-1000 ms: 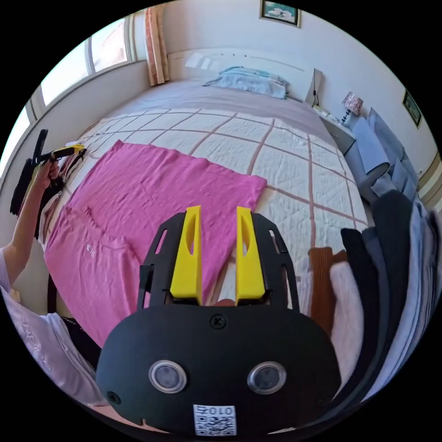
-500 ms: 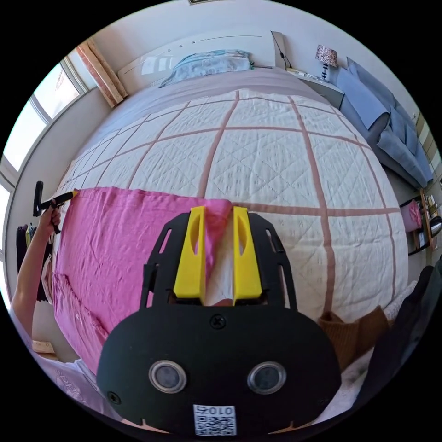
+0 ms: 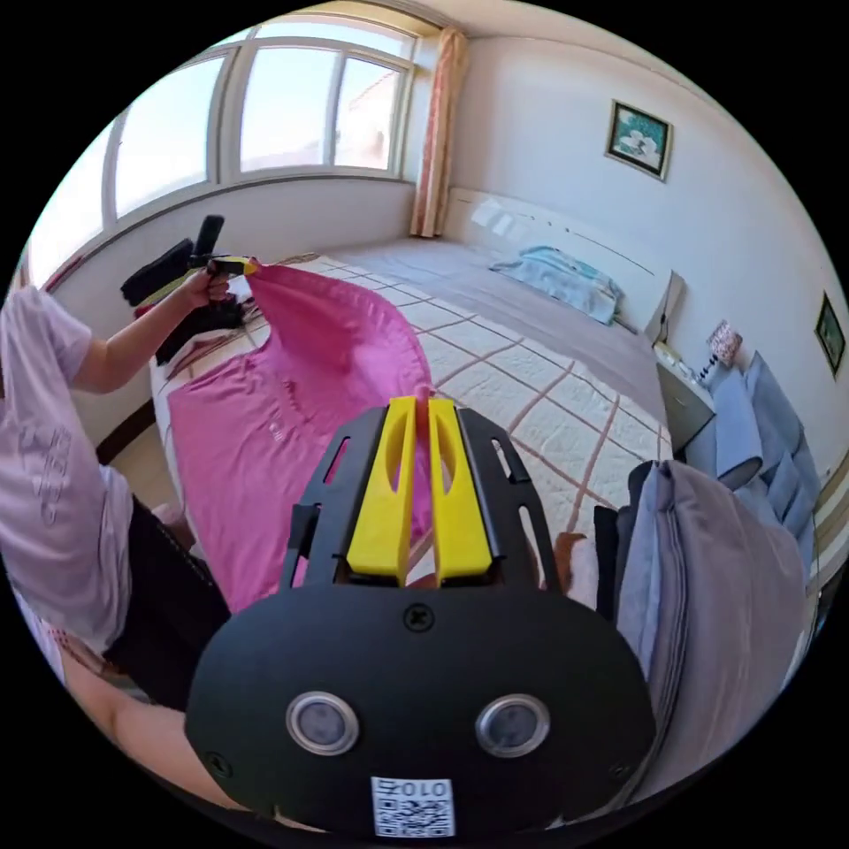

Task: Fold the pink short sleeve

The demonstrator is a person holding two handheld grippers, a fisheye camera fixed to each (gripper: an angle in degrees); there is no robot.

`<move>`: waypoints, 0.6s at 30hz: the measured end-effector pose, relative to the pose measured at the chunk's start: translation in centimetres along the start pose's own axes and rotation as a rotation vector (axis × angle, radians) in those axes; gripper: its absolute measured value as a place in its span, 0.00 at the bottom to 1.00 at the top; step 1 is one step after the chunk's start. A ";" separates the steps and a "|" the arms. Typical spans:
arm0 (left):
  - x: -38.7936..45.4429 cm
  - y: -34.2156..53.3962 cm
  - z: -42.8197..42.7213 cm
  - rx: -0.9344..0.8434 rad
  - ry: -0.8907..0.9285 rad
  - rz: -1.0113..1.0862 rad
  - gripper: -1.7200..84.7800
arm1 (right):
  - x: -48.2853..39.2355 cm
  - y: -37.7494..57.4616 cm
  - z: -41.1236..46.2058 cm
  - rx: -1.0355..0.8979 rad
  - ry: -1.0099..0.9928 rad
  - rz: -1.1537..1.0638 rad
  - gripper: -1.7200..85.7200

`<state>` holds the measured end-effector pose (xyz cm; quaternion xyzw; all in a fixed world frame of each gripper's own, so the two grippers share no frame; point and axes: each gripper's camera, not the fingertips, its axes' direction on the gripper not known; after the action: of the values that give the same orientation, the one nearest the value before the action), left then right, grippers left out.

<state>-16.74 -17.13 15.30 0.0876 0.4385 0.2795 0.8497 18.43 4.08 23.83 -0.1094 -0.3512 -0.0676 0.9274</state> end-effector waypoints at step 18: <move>9.9 10.1 -1.5 -0.099 -0.304 -0.249 0.03 | -8.3 12.8 1.5 -0.108 -0.051 0.258 0.07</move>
<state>-17.44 -3.51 11.48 0.0320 0.2982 0.1770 0.9374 13.87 17.22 17.38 -0.2050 -0.3537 0.0363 0.9119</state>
